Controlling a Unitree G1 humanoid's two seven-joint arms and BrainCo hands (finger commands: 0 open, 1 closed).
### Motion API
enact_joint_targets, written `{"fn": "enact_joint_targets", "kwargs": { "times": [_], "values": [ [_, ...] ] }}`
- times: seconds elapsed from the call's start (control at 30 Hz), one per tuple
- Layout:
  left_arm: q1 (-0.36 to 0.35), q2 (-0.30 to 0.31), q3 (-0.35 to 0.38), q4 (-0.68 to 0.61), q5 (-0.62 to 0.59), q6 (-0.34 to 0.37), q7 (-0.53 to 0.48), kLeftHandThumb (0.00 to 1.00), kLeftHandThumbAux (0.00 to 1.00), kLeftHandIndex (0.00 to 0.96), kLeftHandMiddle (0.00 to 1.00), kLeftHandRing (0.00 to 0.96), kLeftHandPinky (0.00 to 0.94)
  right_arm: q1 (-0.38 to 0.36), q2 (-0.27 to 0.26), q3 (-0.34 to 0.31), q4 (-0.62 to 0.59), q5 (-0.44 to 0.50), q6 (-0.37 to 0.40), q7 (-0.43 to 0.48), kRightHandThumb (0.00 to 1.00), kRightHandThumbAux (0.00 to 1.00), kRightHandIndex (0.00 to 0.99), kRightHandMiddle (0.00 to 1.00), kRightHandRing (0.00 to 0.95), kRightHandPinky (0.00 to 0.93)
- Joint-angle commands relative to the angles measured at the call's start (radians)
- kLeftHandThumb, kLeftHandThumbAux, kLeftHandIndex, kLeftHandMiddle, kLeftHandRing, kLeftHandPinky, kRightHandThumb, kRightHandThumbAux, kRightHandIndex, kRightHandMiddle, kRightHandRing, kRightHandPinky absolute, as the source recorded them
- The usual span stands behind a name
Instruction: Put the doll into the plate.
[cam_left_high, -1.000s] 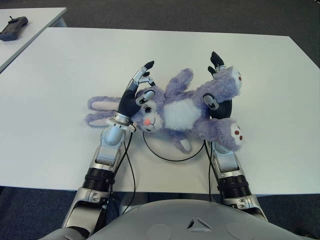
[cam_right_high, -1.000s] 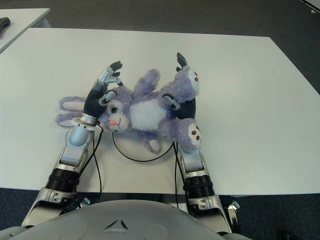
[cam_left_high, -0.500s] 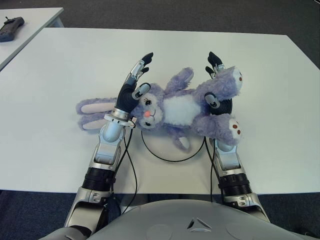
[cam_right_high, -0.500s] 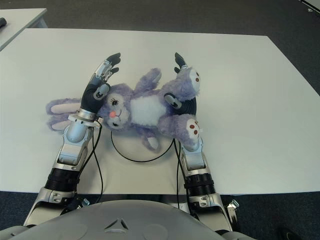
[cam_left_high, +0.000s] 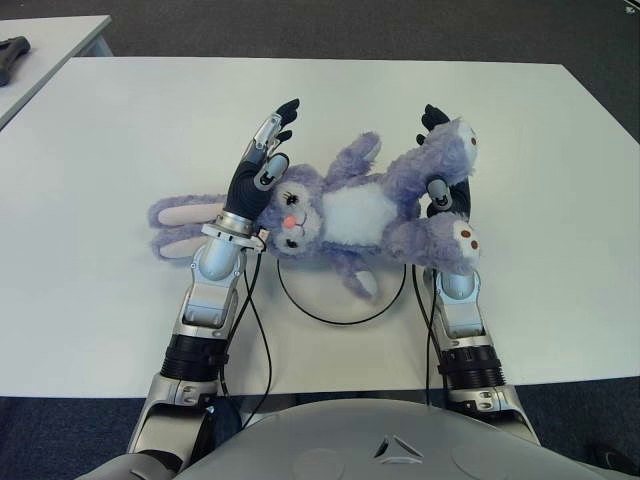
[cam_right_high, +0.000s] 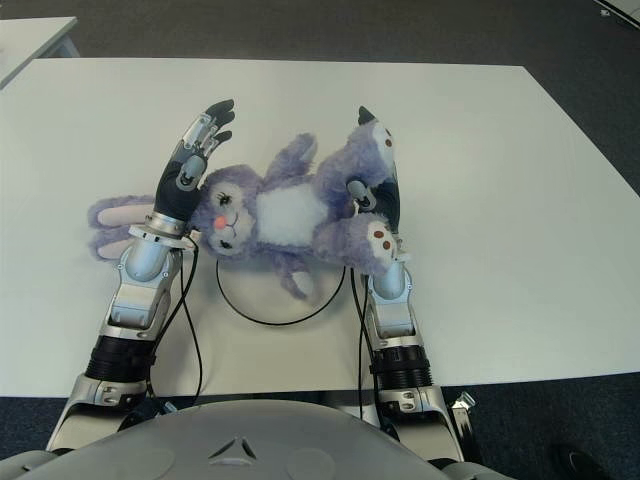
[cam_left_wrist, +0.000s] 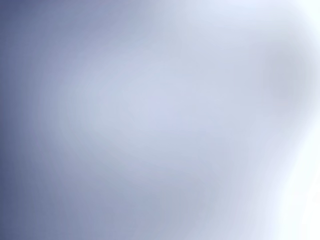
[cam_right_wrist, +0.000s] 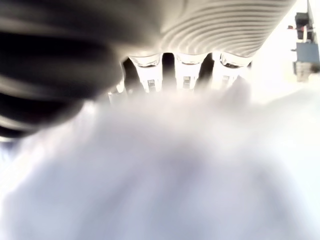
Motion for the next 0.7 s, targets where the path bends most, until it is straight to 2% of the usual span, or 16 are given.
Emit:
{"fn": "enact_joint_targets", "kwargs": {
  "times": [0.03,0.4,0.7],
  "values": [
    [-0.025,0.014,0.021,0.028,-0.013,-0.003,-0.017,0.007,0.124,0.0,0.0,0.0,0.0,-0.022,-0.006,-0.023,0.005,0.029,0.038,0.012,0.009,0.228,0.0,0.0,0.0,0.0],
    [-0.066,0.024,0.046,0.068,-0.026,-0.04,-0.024,0.0,0.109,0.0,0.0,0.0,0.0,-0.044,0.007,-0.049,-0.004,0.074,0.066,0.032,0.0,0.229,0.0,0.0,0.0,0.0],
    [-0.07,0.019,0.061,0.033,-0.071,0.005,-0.034,0.0,0.093,0.0,0.0,0.0,0.0,-0.058,0.001,-0.075,-0.014,0.085,0.075,0.038,0.0,0.26,0.0,0.0,0.0,0.0]
  ]
}}
